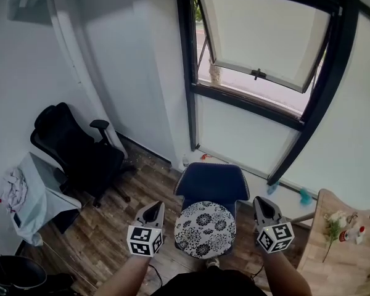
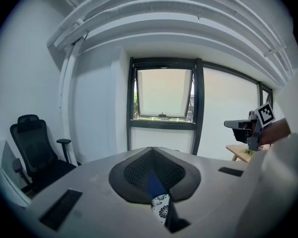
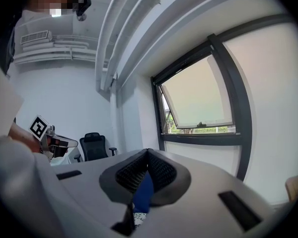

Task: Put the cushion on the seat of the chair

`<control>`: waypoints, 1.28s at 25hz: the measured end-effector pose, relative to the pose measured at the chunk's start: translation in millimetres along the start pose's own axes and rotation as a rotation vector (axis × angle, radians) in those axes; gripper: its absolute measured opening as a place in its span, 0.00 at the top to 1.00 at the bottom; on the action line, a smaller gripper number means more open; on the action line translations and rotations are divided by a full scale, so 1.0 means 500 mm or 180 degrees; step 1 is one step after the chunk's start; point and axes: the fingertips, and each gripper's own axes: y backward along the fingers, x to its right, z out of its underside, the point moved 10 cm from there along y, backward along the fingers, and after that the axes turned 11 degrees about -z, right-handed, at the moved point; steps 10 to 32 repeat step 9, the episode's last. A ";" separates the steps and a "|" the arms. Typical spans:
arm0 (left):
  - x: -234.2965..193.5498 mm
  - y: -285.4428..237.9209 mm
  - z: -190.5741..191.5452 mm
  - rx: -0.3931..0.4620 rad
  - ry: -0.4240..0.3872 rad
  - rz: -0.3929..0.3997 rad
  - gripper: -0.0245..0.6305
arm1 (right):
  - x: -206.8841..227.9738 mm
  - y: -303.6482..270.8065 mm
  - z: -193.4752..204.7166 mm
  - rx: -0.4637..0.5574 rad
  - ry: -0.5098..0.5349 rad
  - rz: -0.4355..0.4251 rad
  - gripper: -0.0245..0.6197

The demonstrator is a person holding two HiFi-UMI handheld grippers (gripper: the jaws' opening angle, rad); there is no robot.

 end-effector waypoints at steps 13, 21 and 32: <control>-0.011 -0.011 -0.011 0.0018 0.0050 -0.0023 0.96 | 0.000 -0.014 0.009 -0.0048 -0.0014 -0.0006 0.93; -0.011 -0.011 -0.011 0.0018 0.0050 -0.0023 0.96 | 0.000 -0.014 0.009 -0.0048 -0.0014 -0.0006 0.93; -0.011 -0.011 -0.011 0.0018 0.0050 -0.0023 0.96 | 0.000 -0.014 0.009 -0.0048 -0.0014 -0.0006 0.93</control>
